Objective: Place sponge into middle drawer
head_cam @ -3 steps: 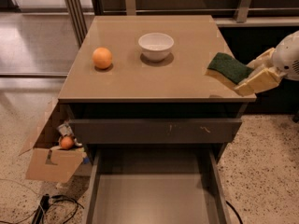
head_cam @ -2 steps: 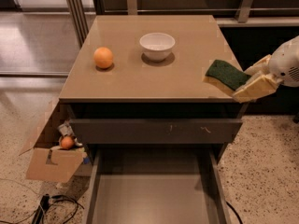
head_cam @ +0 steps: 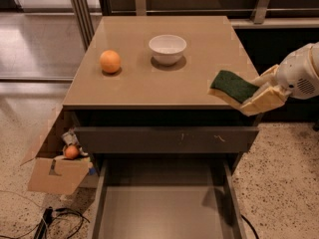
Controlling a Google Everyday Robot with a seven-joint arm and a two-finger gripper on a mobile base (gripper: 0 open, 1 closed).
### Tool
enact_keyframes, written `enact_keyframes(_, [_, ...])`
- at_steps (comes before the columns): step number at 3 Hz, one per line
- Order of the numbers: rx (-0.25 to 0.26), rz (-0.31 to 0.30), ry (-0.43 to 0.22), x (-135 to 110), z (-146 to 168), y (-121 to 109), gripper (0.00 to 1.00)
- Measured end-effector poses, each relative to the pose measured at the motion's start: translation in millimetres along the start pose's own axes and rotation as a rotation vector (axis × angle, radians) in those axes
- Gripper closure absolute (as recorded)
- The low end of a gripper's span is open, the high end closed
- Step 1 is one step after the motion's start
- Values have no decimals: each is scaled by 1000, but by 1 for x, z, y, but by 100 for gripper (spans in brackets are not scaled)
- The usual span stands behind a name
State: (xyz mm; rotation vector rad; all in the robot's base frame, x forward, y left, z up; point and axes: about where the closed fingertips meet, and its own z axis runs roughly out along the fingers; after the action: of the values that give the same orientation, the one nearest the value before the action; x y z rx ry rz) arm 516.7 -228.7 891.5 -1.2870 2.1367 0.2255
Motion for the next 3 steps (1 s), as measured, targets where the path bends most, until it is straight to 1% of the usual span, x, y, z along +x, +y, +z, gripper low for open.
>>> enact_keyframes(1, [-75, -10, 10, 8, 34, 46, 100])
enact_keyframes(2, [-158, -7, 42, 28, 73, 99, 100])
enact_keyframes(3, [-208, -10, 80, 52, 105, 141, 100])
